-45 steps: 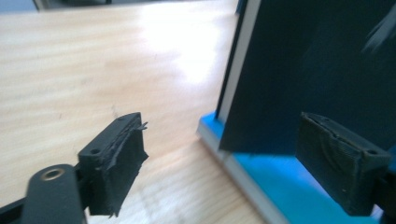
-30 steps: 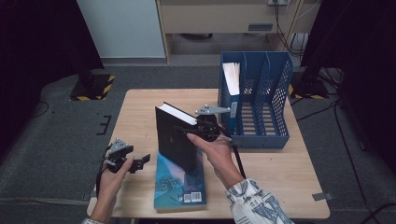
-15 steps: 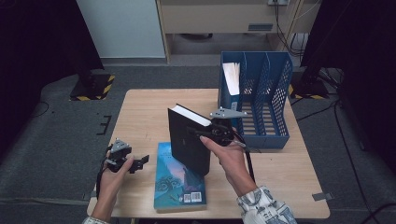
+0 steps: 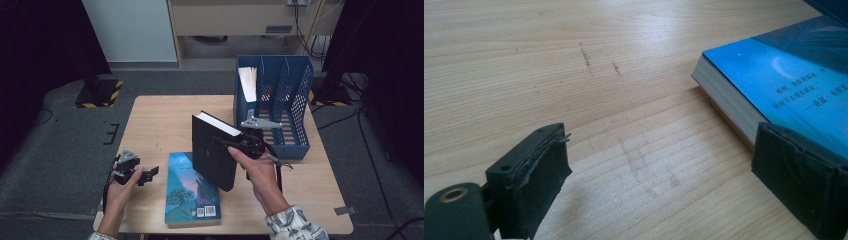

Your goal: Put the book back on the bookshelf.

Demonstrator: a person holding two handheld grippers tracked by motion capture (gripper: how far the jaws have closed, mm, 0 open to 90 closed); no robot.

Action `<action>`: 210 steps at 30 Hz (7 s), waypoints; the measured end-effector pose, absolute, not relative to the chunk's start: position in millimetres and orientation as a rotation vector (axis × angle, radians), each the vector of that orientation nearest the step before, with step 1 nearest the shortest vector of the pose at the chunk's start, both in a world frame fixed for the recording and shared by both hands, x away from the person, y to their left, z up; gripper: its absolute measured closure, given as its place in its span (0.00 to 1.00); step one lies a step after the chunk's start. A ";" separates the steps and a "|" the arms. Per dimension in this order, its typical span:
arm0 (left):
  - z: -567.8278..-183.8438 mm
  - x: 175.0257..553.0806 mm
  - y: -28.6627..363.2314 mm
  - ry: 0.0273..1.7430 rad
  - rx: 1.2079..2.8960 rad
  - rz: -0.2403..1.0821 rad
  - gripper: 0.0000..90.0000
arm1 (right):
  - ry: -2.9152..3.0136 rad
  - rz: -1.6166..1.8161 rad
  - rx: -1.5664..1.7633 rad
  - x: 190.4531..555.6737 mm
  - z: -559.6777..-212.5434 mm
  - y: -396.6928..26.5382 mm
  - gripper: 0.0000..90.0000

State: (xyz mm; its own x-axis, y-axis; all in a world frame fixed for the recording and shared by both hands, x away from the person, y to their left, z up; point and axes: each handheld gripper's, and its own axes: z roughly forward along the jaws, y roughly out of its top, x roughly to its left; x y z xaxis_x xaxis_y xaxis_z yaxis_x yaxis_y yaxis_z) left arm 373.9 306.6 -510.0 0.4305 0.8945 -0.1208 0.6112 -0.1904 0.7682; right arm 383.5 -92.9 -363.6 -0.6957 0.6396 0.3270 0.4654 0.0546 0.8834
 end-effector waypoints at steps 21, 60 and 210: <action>-511.6 373.9 306.7 1.287 1.919 0.467 0.09 | 2.067 1.690 1.259 349.6 -362.0 -163.0 0.59; -521.7 373.9 323.1 1.353 1.924 0.601 0.10 | 1.702 1.653 1.434 366.2 -306.0 -260.3 0.59; -521.4 371.8 320.2 1.325 1.926 0.610 0.10 | 1.536 1.141 1.693 526.2 -389.5 -283.6 0.58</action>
State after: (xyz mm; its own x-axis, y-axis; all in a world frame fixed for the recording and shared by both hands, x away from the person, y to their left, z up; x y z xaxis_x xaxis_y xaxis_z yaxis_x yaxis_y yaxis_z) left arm 371.8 320.2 -521.4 0.3628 0.9318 -0.0125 0.5969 -0.2221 0.7710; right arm 526.2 -283.6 -389.5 -0.0284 0.9774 0.2096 0.4829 -0.1702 0.8590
